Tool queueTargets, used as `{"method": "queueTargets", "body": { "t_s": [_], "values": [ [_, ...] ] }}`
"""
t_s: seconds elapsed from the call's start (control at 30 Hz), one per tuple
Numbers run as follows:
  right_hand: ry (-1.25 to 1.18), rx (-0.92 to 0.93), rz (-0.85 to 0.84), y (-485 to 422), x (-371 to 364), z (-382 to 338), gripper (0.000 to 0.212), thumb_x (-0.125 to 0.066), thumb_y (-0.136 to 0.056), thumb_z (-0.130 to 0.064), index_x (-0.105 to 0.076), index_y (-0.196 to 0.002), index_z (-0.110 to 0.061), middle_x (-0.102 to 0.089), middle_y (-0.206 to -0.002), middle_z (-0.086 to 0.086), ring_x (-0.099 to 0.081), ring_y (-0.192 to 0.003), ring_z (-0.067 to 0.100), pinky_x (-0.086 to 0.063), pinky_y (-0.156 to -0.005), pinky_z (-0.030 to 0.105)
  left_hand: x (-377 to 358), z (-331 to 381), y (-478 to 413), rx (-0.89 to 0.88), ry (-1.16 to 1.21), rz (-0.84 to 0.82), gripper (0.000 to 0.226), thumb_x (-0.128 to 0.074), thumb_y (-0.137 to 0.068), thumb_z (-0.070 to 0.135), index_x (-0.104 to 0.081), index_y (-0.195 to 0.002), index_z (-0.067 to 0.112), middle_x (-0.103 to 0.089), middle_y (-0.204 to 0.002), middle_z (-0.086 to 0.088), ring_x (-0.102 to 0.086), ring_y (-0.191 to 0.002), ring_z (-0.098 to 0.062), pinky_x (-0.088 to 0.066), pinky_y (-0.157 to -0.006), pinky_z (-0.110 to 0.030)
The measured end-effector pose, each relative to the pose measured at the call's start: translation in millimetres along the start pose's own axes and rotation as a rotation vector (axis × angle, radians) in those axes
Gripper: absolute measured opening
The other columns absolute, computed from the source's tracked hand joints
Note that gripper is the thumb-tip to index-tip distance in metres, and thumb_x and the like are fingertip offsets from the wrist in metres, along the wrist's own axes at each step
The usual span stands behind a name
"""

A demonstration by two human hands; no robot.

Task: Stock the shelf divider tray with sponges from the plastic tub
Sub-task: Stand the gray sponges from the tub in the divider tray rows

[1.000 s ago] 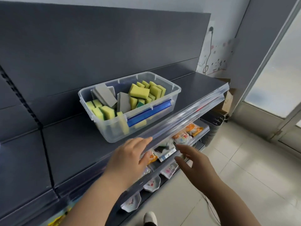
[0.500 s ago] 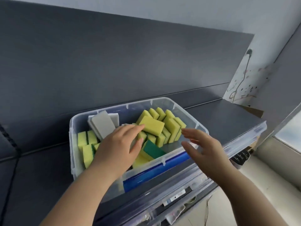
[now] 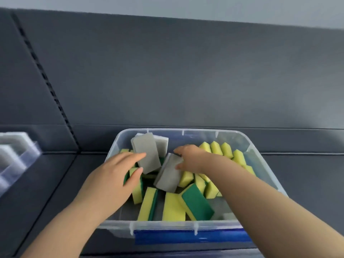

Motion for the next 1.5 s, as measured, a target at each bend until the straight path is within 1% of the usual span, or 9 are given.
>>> {"method": "queueTargets", "body": {
  "t_s": [0.23,0.47,0.6,0.77,0.97,1.07,1.2,1.3,1.5],
  "values": [
    [-0.074,0.159,-0.094,-24,-2,2,0.064,-0.071,-0.077,-0.031,-0.042,-0.133,-0.021,-0.049,-0.126,0.003,-0.049,-0.114,0.025,-0.044,-0.085,0.031,-2,10,-2,0.098,-0.101,0.009,0.040,-0.046,-0.090,0.038,-0.047,-0.130,0.041,-0.047,-0.127,0.024,-0.044,-0.114,0.002,-0.040,-0.075,-0.021],
    [-0.268,0.207,0.259,25,63,40,0.051,-0.076,-0.071,-0.031,-0.056,-0.118,-0.026,-0.054,-0.105,-0.003,-0.052,-0.093,0.013,-0.040,-0.080,0.022,-5,-2,-52,0.118,-0.245,-0.068,0.045,-0.051,-0.091,0.033,-0.043,-0.136,0.031,-0.045,-0.132,0.012,-0.042,-0.120,-0.011,-0.044,-0.090,-0.034],
    [-0.310,0.163,0.390,47,77,69,0.049,-0.077,-0.069,-0.028,-0.057,-0.114,-0.028,-0.053,-0.096,-0.008,-0.051,-0.083,0.006,-0.035,-0.076,0.016,-14,-1,-91,-0.005,-0.355,-0.162,0.052,-0.056,-0.089,0.035,-0.038,-0.137,0.030,-0.038,-0.137,0.011,-0.034,-0.123,-0.012,-0.039,-0.095,-0.034],
    [-0.291,0.083,0.431,58,64,86,0.047,-0.073,-0.075,-0.027,-0.055,-0.118,-0.027,-0.052,-0.102,-0.004,-0.052,-0.088,0.011,-0.037,-0.076,0.021,-37,13,-114,-0.289,-0.667,-0.475,0.059,-0.065,-0.079,0.043,-0.041,-0.132,0.032,-0.043,-0.132,0.010,-0.035,-0.122,-0.015,-0.031,-0.096,-0.034],
    [-0.318,0.074,0.441,57,56,86,0.048,-0.067,-0.081,-0.031,-0.047,-0.124,-0.029,-0.051,-0.110,-0.007,-0.051,-0.094,0.013,-0.036,-0.076,0.018,-33,8,-106,-0.365,-0.863,-0.463,0.051,-0.065,-0.074,0.048,-0.049,-0.118,0.028,-0.044,-0.115,0.006,-0.038,-0.107,-0.017,-0.029,-0.085,-0.032],
    [-0.345,0.109,0.438,51,57,75,0.044,-0.065,-0.081,-0.034,-0.047,-0.122,-0.034,-0.051,-0.103,-0.012,-0.049,-0.088,0.006,-0.036,-0.062,0.003,-19,-1,-89,-0.349,-0.759,-0.372,0.040,-0.062,-0.076,0.047,-0.052,-0.111,0.029,-0.042,-0.110,0.008,-0.039,-0.101,-0.014,-0.025,-0.076,-0.028],
    [-0.392,0.182,0.308,34,52,49,0.044,-0.063,-0.082,-0.036,-0.048,-0.123,-0.033,-0.057,-0.101,-0.008,-0.059,-0.088,0.014,-0.043,-0.062,0.014,15,-11,-67,-0.215,-0.454,-0.234,0.034,-0.069,-0.071,0.050,-0.050,-0.097,0.039,-0.044,-0.099,0.021,-0.041,-0.094,-0.005,-0.029,-0.065,-0.020],
    [-0.394,0.271,0.241,19,46,26,0.042,-0.061,-0.083,-0.033,-0.049,-0.124,-0.031,-0.053,-0.106,-0.015,-0.053,-0.099,0.008,-0.037,-0.077,0.015,42,-17,-53,0.011,-0.244,-0.093,0.044,-0.073,-0.068,0.049,-0.037,-0.093,0.050,-0.047,-0.091,0.025,-0.045,-0.085,0.001,-0.037,-0.062,-0.021],
    [-0.546,0.282,0.167,-16,46,-4,0.028,-0.058,-0.085,-0.026,-0.055,-0.112,-0.031,-0.056,-0.106,-0.007,-0.052,-0.089,0.006,-0.040,-0.064,0.011,69,-26,-34,0.254,0.099,0.178,0.058,-0.074,-0.067,0.047,-0.030,-0.102,0.061,-0.056,-0.089,0.018,-0.058,-0.073,-0.002,-0.050,-0.062,-0.028]
  ]
}}
Point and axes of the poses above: each hand's wrist, its own y-axis away from the middle knuckle, its own x-axis out of the back of the hand, z = x × y, the point moved 2 cm from there along -y, towards the middle knuckle
